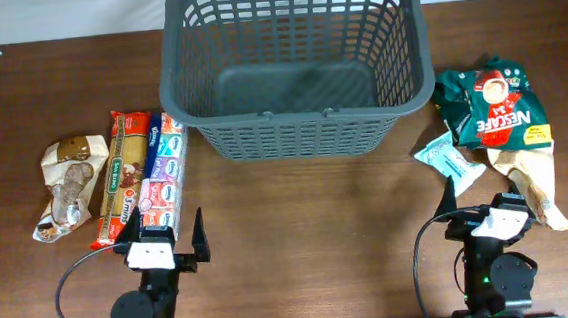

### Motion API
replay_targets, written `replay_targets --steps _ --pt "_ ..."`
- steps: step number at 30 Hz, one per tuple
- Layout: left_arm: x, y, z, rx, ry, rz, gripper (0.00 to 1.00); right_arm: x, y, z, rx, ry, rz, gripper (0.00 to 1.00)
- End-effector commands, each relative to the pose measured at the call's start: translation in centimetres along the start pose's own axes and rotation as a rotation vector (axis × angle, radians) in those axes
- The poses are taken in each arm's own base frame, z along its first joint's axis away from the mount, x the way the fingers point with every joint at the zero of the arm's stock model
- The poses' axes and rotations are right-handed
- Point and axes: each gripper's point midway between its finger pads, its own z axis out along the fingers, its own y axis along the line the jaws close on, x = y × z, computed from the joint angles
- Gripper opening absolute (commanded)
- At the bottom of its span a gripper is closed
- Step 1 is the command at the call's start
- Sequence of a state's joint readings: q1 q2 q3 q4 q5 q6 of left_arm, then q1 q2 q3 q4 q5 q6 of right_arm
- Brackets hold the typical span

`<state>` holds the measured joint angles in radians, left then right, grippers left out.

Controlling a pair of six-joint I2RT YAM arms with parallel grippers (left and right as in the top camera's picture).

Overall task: Pack container
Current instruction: 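Move the right gripper toward the green Nescafé bag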

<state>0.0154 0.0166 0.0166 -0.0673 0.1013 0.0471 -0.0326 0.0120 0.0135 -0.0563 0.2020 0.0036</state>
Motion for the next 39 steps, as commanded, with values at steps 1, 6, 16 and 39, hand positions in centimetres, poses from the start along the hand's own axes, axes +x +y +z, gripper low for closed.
replay_targets --steps 1,6,16,39 --pt "0.2 0.2 0.0 -0.009 -0.002 -0.006 0.99 0.3 -0.1 0.0 0.011 0.003 0.004 0.99" --pt "0.2 0.2 0.0 -0.009 -0.001 -0.006 0.99 0.3 -0.1 0.0 0.011 0.003 0.004 0.99" --pt "0.2 0.2 0.0 -0.009 -0.001 -0.006 0.99 0.3 -0.1 0.0 0.011 0.003 0.004 0.99" --pt "0.2 0.2 0.0 -0.009 -0.001 -0.006 0.99 0.5 5.5 -0.9 -0.319 0.053 0.253 0.99"
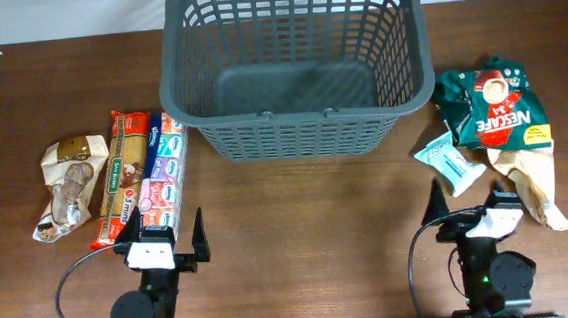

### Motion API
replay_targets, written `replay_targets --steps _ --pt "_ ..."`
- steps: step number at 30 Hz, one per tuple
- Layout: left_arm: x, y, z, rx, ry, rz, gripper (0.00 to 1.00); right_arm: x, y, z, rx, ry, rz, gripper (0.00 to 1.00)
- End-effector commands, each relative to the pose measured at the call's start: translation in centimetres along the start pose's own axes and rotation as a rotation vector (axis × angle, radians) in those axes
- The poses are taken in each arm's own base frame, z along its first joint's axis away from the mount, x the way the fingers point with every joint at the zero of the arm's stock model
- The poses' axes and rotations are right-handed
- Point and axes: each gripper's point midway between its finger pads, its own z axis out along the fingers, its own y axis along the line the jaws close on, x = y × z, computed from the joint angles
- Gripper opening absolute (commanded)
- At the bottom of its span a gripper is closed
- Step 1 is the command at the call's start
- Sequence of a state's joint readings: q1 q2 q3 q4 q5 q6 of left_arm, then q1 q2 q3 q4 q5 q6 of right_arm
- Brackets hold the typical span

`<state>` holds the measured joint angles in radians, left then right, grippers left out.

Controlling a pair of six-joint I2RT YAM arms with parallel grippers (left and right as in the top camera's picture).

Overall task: Pack container
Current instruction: 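Move the right gripper toward the green Nescafé bag, then grasp the green Nescafé bag and tan paper bag with the right gripper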

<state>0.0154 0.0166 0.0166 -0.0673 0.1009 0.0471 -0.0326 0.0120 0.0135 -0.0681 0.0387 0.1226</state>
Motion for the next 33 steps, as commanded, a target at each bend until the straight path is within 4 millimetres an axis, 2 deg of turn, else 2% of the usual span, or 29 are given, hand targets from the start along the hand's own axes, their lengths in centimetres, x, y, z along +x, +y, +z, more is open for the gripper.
replay_targets --steps 1,5,11,15,18,23,29,33 --pt "0.2 0.2 0.0 -0.008 -0.001 -0.006 0.99 0.5 3.0 -0.3 -0.171 0.035 0.171 0.99" --pt "0.2 0.2 0.0 -0.009 -0.001 -0.006 0.99 0.3 3.9 -0.4 -0.22 0.05 0.324 0.99" --pt "0.2 0.2 0.0 -0.009 -0.001 -0.006 0.99 -0.6 3.7 -0.6 -0.206 0.044 0.358 0.99" --pt "0.2 0.2 0.0 -0.009 -0.001 -0.006 0.99 -3.8 1.1 -1.0 -0.034 0.015 0.271 0.99" --pt "0.2 0.2 0.0 -0.009 -0.001 -0.006 0.99 -6.5 -0.7 -0.7 0.112 0.124 0.136 0.99" --pt "0.2 0.2 0.0 -0.008 -0.001 -0.006 0.99 -9.7 -1.5 2.4 0.23 0.38 0.037 0.99" --pt "0.2 0.2 0.0 -0.008 -0.001 -0.006 0.99 -16.1 -3.0 8.7 0.317 0.573 -0.076 0.99" --pt "0.2 0.2 0.0 -0.009 -0.002 -0.006 0.99 -18.3 -3.7 13.0 0.322 0.614 -0.09 0.99"
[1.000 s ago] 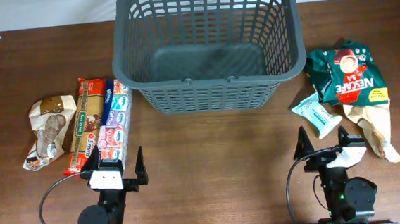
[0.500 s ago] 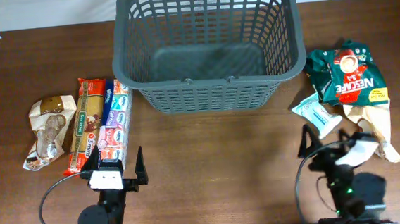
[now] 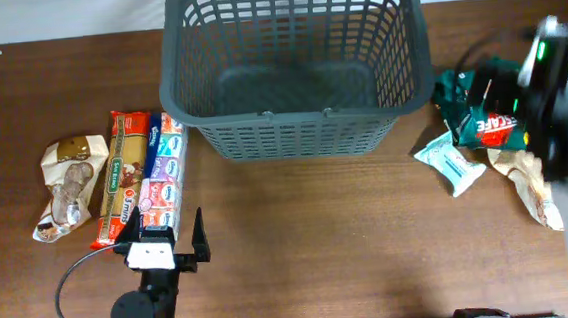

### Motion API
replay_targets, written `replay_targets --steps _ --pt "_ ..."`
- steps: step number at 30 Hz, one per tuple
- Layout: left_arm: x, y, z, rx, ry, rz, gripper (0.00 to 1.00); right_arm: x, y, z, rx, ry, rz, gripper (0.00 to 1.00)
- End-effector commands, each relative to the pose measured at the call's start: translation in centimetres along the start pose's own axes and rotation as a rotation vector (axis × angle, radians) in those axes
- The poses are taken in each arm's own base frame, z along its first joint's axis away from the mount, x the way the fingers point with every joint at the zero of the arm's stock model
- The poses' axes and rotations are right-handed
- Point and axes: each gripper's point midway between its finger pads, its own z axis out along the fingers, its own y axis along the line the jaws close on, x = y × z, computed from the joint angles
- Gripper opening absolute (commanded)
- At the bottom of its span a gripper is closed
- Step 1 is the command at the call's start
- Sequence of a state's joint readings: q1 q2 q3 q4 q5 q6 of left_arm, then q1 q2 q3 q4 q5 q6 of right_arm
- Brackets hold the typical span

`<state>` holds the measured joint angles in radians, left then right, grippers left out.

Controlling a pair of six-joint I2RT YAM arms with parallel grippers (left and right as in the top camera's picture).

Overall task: Pack container
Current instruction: 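Grasp the green Nescafé bag and tan paper bag with the right gripper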

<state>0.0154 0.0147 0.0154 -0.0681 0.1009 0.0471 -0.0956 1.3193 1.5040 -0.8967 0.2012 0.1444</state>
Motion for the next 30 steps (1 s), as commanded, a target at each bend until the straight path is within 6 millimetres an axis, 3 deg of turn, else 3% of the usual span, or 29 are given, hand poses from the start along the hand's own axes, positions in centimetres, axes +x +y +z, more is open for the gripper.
replay_targets --steps 1,6,10,12,18,23,30 --pt "0.2 0.2 0.0 -0.009 -0.001 -0.006 0.99 -3.3 -0.9 1.8 0.046 0.002 -0.072 0.99" --pt "0.2 0.2 0.0 -0.008 -0.001 -0.006 0.99 -4.0 -3.4 6.4 0.108 0.046 -0.052 0.99" --pt "0.2 0.2 0.0 -0.008 -0.002 -0.006 0.99 -1.5 -5.4 11.4 0.141 0.168 -0.121 0.99" --pt "0.2 0.2 0.0 -0.008 -0.002 -0.006 0.99 0.2 -5.2 13.4 0.13 0.236 -0.203 0.99" --pt "0.2 0.2 0.0 -0.008 -0.001 -0.006 0.99 5.8 -2.1 18.7 0.049 0.429 -0.426 0.99" --pt "0.2 0.2 0.0 -0.008 -0.002 -0.006 0.99 10.6 -1.6 23.0 0.03 0.564 -0.455 0.99" --pt "0.2 0.2 0.0 -0.008 -0.001 -0.006 0.99 15.0 -1.6 26.7 0.024 0.663 -0.466 0.99"
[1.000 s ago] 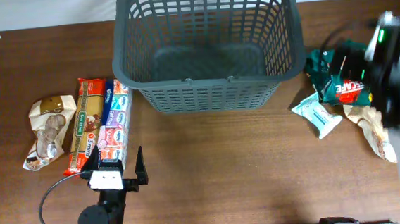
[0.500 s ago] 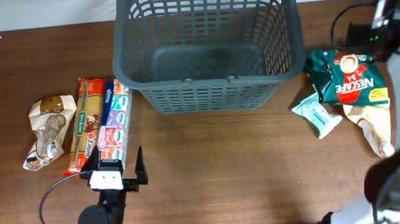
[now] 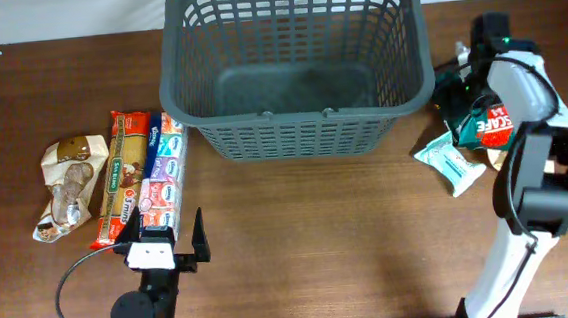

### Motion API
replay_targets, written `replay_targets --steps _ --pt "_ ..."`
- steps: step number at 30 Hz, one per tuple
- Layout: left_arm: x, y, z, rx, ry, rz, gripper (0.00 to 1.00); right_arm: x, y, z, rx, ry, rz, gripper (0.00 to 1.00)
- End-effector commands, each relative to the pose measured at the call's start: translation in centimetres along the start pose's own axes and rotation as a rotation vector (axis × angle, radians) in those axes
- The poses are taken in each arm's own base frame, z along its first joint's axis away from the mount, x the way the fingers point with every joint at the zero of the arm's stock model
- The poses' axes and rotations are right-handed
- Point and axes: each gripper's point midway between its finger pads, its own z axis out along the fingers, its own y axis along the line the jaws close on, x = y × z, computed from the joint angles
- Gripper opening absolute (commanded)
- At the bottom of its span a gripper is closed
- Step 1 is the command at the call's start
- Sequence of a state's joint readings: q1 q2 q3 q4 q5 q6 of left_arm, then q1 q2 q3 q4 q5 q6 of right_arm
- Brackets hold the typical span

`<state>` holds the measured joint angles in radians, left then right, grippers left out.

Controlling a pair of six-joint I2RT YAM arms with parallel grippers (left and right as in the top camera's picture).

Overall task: Pack container
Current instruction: 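Grasp the green Nescafé bag and tan paper bag with the right gripper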

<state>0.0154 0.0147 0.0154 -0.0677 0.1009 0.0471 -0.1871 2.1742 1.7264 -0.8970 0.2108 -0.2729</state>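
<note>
A dark grey plastic basket (image 3: 292, 63) stands at the back centre, with nothing showing in it. To its left lie a brown snack bag (image 3: 65, 184), a long pasta packet (image 3: 120, 175) and a blue-and-pink packet (image 3: 162, 171). On its right are a green Nescafe bag (image 3: 502, 124), a light blue packet (image 3: 449, 160) and a beige bag (image 3: 510, 160), partly hidden by the arm. My right gripper (image 3: 464, 76) reaches over the green bag's upper left corner, close to the basket's right wall; its jaws are unclear. My left gripper (image 3: 174, 237) rests open at the front left.
The brown table (image 3: 310, 237) runs to a white wall strip at the back. The right arm's white links (image 3: 526, 102) stretch from the front edge across the right-hand packets. A black cable (image 3: 68, 294) loops beside the left arm's base.
The right arm was a blur high over the right-hand packets. Now it is sharp, with its gripper down at the green bag's upper left, beside the basket. The left arm and all packets are unmoved.
Both arms first rested folded at the front edge with every packet lying beside the basket. The right gripper then sat slightly turned at its rest spot. After that the right arm was raised over the right-hand packets, and now its gripper is at the green bag.
</note>
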Motion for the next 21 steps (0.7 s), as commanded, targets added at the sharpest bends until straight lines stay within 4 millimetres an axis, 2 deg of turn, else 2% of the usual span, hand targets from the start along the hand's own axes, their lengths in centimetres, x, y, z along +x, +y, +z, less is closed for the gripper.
replay_targets --steps 1,5,6,8,9,10,11,13,16,18,21 --pt "0.2 0.2 0.0 -0.009 -0.001 -0.006 0.99 0.2 0.2 2.0 0.003 0.03 -0.01 0.99" --pt "0.2 0.2 0.0 -0.008 -0.001 -0.006 0.99 0.9 0.8 3.7 -0.008 0.069 0.017 0.97" --pt "0.2 0.2 0.0 -0.008 -0.001 -0.006 0.99 1.0 0.9 4.1 -0.009 0.077 0.032 0.89" --pt "0.2 0.2 0.0 -0.009 -0.001 -0.006 0.99 1.2 1.1 4.6 -0.012 0.085 0.061 0.4" --pt "0.2 0.2 0.0 -0.009 -0.001 -0.006 0.99 1.2 1.1 4.7 -0.011 0.087 0.084 0.22" --pt "0.2 0.2 0.0 -0.008 -0.001 -0.006 0.99 1.2 1.1 4.8 -0.011 0.088 0.11 0.08" --pt "0.2 0.2 0.0 -0.009 -0.001 -0.006 0.99 1.2 1.1 4.8 -0.009 0.089 0.155 0.04" --pt "0.2 0.2 0.0 -0.009 -0.001 -0.006 0.99 1.2 1.1 4.6 -0.01 0.087 0.284 0.03" --pt "0.2 0.2 0.0 -0.008 -0.001 -0.006 0.99 0.9 0.4 3.1 0.004 0.085 0.295 0.04" --pt "0.2 0.2 0.0 -0.009 -0.001 -0.006 0.99 0.4 -1.1 1.2 0.035 0.067 0.308 0.03" --pt "0.2 0.2 0.0 -0.008 -0.001 -0.006 0.99 -1.4 -4.3 -3.7 0.075 -0.008 0.35 0.03"
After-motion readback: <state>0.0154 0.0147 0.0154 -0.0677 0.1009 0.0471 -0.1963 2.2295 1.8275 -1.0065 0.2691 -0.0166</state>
